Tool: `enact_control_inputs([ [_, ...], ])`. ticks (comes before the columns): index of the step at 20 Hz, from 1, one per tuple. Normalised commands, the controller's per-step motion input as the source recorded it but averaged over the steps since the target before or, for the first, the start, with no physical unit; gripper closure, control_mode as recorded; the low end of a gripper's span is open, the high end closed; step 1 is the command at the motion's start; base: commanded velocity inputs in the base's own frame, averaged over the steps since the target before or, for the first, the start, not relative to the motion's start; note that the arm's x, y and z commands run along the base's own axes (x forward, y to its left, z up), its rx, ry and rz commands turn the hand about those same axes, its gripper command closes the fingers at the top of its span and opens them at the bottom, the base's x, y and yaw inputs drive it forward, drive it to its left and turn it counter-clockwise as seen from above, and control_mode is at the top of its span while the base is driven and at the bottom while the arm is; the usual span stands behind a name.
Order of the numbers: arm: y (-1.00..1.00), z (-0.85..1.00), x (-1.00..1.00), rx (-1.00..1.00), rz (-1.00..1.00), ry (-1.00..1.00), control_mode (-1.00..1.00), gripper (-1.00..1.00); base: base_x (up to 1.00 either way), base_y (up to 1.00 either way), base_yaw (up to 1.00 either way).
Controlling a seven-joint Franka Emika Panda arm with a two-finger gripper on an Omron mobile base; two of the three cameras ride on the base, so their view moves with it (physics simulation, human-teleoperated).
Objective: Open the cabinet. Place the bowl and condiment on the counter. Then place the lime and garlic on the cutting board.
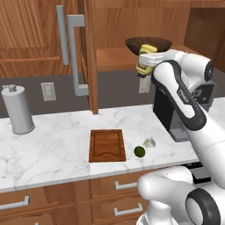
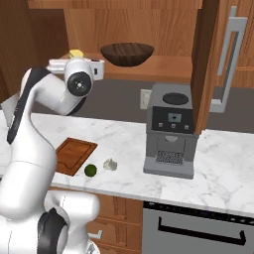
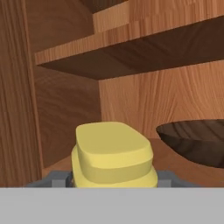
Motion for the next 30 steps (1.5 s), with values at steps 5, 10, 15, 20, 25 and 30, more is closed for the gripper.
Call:
enact_control_inputs([
  [5,-0.25,-0.03,-0.41,0.06,0.00,0.00,-1.00,1.00,0.00,0.00,0.00],
  [10,-0.17,-0.14,-0.42,0.02,0.00,0.00,-1.00,1.00,0.00,0.00,0.00],
  [15,-0.12,-0.15,-0.38,0.00,0.00,0.00,-1.00,1.00,0.00,0.00,0.00],
  [20,-0.17,-0.08,-0.40,0.00,0.00,0.00,-1.00,1.00,0.00,0.00,0.00],
  [25,-0.18,-0.03,-0.43,0.00,0.00,-0.01,-1.00,1.00,0.00,0.00,0.00],
  [30,-0.17,-0.05,-0.45,0.00,0.00,0.00,-1.00,1.00,0.00,0.00,0.00],
])
